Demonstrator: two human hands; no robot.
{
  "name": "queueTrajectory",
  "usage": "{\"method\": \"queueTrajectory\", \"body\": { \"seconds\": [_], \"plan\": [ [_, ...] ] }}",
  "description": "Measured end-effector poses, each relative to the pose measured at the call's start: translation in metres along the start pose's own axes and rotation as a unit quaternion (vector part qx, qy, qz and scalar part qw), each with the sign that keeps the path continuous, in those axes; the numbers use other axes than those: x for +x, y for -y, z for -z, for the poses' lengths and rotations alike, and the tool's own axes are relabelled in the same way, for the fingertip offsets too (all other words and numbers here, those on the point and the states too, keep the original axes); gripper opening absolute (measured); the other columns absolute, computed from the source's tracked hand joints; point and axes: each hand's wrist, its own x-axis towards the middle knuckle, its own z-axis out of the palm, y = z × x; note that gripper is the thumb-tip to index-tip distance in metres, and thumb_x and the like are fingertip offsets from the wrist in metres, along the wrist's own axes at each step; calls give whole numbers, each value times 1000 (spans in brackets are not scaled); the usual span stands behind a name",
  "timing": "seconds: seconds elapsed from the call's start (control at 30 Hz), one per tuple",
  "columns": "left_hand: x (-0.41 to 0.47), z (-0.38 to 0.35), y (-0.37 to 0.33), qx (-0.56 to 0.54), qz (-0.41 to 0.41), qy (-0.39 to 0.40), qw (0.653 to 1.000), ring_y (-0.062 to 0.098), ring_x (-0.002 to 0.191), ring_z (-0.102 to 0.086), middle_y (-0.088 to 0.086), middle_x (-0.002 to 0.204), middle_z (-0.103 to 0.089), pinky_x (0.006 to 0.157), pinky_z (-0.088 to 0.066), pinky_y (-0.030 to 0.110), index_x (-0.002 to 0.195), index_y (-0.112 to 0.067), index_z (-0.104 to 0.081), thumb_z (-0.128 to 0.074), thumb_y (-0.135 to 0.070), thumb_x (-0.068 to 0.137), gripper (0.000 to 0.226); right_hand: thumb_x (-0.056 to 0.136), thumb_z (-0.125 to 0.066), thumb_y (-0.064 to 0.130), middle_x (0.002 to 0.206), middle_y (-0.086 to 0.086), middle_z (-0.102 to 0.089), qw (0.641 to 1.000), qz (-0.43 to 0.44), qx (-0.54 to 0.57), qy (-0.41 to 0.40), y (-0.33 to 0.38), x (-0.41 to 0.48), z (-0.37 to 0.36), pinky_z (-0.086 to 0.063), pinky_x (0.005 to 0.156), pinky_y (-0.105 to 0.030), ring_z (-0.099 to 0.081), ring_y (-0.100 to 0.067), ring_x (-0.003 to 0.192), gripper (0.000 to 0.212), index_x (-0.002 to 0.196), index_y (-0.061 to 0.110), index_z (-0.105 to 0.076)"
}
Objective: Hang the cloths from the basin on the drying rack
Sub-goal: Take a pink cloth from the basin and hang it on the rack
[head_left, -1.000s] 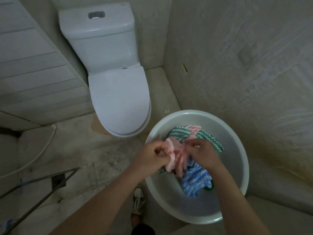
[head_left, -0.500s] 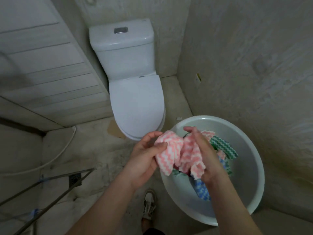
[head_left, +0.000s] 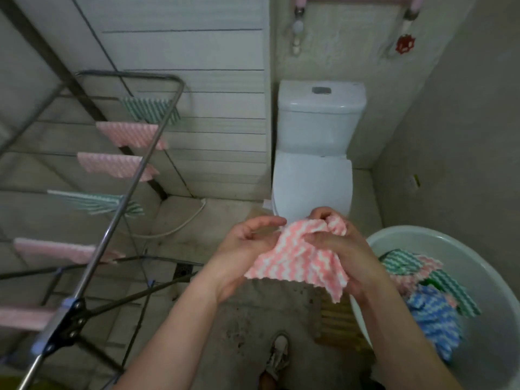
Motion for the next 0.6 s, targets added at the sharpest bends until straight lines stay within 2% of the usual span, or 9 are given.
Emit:
{"method": "queueTrajectory", "body": {
  "seconds": [0.1, 0.13, 0.2, 0.23, 0.27, 0.33, 0.47, 0.53, 0.6],
  "plan": [
    [-40, 33, -4, 65, -63, -62, 994, 4, 60, -64, -2, 70, -73, 55, -51, 17, 98, -12, -67, -62, 19, 76, 38, 66, -80, 12, 91, -3, -65, 972, 9, -218, 87, 6, -3, -33, -51, 77, -34, -63, -19, 87, 29, 90, 11, -63],
    [-59, 49, -7, 72, -86, -94, 989, 2, 57, -63, -5, 65, -72, 54, -50, 16, 94, -12, -67, -61, 23, 74, 41, 71, -81, 20, 96, 7, -67, 939, -1, -321, 122, 8, -4, -50, -49, 82, -31, -63, -10, 91, 27, 93, 20, -67],
    [-79, 65, -11, 86, -114, -126, 982, 2, 58, -61, -5, 64, -70, 57, -51, 17, 88, -16, -67, -63, 25, 70, 45, 78, -74, 41, 107, 26, -61, 836, -36, -523, 161, 21, -6, -66, -41, 85, -24, -58, 3, 99, 28, 104, 44, -64],
    [-94, 78, -12, 94, -127, -147, 976, 2, 59, -61, -5, 64, -68, 58, -50, 17, 87, -18, -67, -65, 24, 69, 46, 80, -69, 48, 110, 29, -56, 785, -51, -590, 179, 25, -9, -83, -39, 83, -23, -55, 3, 99, 32, 110, 50, -59],
    [-109, 89, -13, 106, -136, -161, 972, 1, 59, -60, -4, 65, -67, 58, -50, 17, 87, -19, -67, -65, 24, 69, 46, 81, -67, 51, 112, 28, -53, 760, -51, -620, 190, 28, -10, -101, -39, 81, -23, -55, 3, 94, 37, 116, 51, -56],
    [-127, 98, -16, 125, -135, -164, 969, 4, 62, -62, -4, 68, -69, 60, -51, 21, 91, -22, -67, -64, 21, 72, 47, 79, -67, 50, 115, 27, -55, 791, -36, -572, 214, 33, -15, -134, -44, 83, -19, -59, 6, 90, 48, 125, 45, -54],
    [-173, 133, -18, 186, -153, -222, 945, 11, 68, -64, -2, 79, -74, 64, -50, 26, 94, -30, -66, -58, 17, 74, 52, 82, -66, 32, 126, 18, -62, 826, 21, -451, 337, 11, -17, -211, -43, 99, -16, -54, 6, 117, 50, 130, 33, -54],
    [-197, 150, -19, 216, -159, -246, 931, 1, 66, -63, 0, 85, -73, 60, -48, 17, 94, -25, -67, -54, 18, 73, 50, 88, -63, 15, 118, 7, -66, 818, -6, -422, 390, 1, -19, -237, -48, 89, -13, -60, 4, 109, 46, 130, 29, -51],
    [-225, 171, -20, 226, -166, -291, 915, -4, 62, -60, -2, 85, -72, 57, -44, 12, 91, -21, -70, -50, 19, 74, 47, 89, -61, 5, 106, 18, -66, 771, -42, -449, 449, -7, -17, -257, -47, 78, -8, -60, 13, 93, 47, 126, 32, -48]
  ]
}}
